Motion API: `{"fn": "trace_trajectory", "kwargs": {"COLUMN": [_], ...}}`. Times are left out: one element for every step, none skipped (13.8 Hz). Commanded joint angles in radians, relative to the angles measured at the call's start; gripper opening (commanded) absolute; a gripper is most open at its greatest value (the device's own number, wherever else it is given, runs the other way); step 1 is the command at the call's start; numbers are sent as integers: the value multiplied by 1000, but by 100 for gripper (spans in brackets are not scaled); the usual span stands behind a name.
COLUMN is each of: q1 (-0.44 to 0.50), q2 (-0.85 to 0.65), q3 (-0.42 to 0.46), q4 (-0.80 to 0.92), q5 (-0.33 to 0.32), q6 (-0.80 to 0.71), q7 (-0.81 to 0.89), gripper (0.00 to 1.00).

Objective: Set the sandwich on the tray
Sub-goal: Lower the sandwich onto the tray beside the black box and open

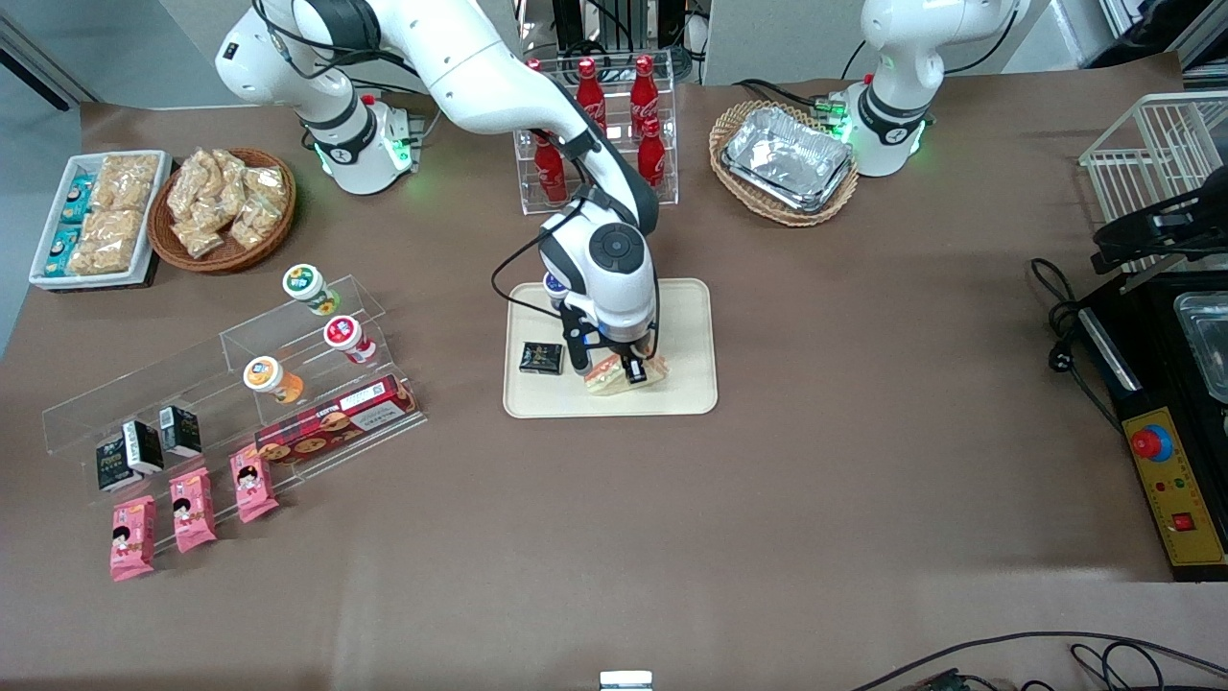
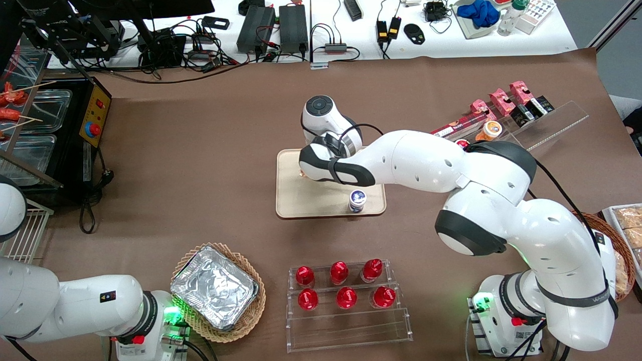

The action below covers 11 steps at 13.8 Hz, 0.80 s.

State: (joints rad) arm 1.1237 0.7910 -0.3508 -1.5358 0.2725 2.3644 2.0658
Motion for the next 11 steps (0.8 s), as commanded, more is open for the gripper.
{"fn": "trace_trajectory", "kwargs": {"q1": [10, 5, -1, -2, -2, -4, -7, -19, -22, -30, -45], "q2": [27, 25, 19, 14, 7, -2, -18, -35, -56, -82, -111], "q3": [-17, -17, -17, -17, -17, -17, -16, -14, -14, -14, -14], "q4": [17, 17, 17, 20, 20, 20, 20, 20, 20, 20, 22], "q5": [28, 28, 30, 30, 30, 31, 31, 33, 34, 43, 62], "q6": [18, 18, 18, 16, 15, 10, 6, 1, -5, -31, -60], "q7": [-6, -6, -7, -7, -7, -9, -10, -10, -12, -28, -59], "gripper": [100, 100, 100, 100, 100, 100, 100, 100, 100, 100, 100]}}
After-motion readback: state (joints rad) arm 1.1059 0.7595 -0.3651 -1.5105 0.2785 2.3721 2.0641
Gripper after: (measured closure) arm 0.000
